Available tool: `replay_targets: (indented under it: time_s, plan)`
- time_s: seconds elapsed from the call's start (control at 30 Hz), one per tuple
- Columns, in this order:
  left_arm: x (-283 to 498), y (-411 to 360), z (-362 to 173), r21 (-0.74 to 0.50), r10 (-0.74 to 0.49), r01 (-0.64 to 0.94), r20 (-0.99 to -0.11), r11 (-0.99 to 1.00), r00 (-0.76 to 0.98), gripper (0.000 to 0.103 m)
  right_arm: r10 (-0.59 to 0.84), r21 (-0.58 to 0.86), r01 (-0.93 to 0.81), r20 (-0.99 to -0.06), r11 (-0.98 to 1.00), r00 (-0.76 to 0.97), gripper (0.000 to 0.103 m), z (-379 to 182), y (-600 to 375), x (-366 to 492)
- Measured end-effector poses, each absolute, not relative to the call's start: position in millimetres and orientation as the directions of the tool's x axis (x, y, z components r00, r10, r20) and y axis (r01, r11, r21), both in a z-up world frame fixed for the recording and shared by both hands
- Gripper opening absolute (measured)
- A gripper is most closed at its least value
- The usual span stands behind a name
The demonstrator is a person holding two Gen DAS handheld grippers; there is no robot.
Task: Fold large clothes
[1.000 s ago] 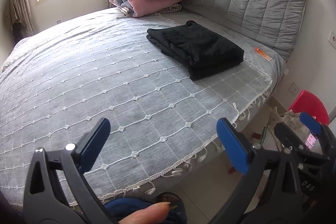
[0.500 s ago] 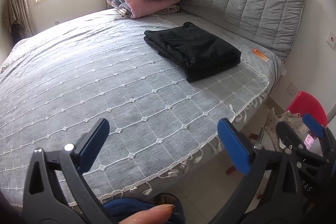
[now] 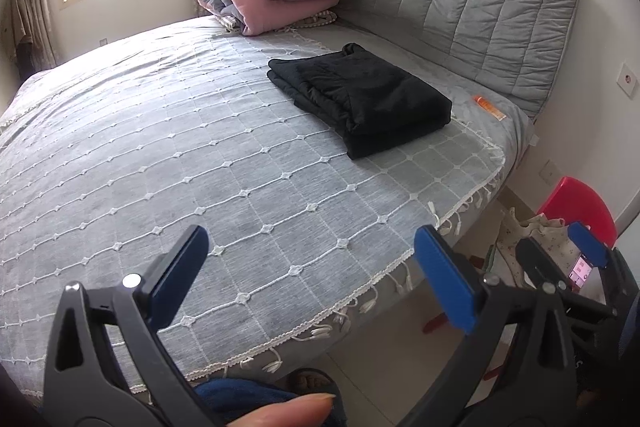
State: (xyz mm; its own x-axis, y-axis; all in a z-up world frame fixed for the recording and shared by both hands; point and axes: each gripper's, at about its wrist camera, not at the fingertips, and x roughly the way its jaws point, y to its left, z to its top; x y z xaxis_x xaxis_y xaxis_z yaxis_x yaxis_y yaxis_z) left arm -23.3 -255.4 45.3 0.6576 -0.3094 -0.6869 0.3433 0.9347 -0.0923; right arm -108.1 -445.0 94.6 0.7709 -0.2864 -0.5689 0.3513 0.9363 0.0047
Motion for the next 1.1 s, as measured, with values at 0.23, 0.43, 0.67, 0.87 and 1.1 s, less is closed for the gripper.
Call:
replay_targets:
  time_s: [0.23,0.43,0.67,0.87,1.1]
  plan:
    - [-25,-257,46,-0.093,-0.314,0.351,-0.692,0.932,0.651,0.102,-0.280,0.008,0.347,-0.571,0.938,0.772,0.096,94,-444,-108]
    - [-27,-263,45,-0.089,-0.322,0.367,-0.695,0.926,0.643,0.102,-0.278,0.005,0.342,-0.573,0.940,0.771,0.096,92,-445,-109]
    - [-27,-270,42,-0.091,-0.334,0.387,-0.706,0.917,0.625,0.102,-0.277,0.018,0.352,-0.581,0.936,0.766,0.097,90,-451,-112]
    - [-28,-274,40,-0.093,-0.342,0.400,-0.710,0.912,0.616,0.102,-0.279,0.014,0.353,-0.585,0.935,0.761,0.097,87,-453,-111]
    - [-30,-275,41,-0.077,-0.336,0.404,-0.703,0.912,0.626,0.102,-0.278,0.009,0.349,-0.585,0.937,0.762,0.097,86,-451,-111]
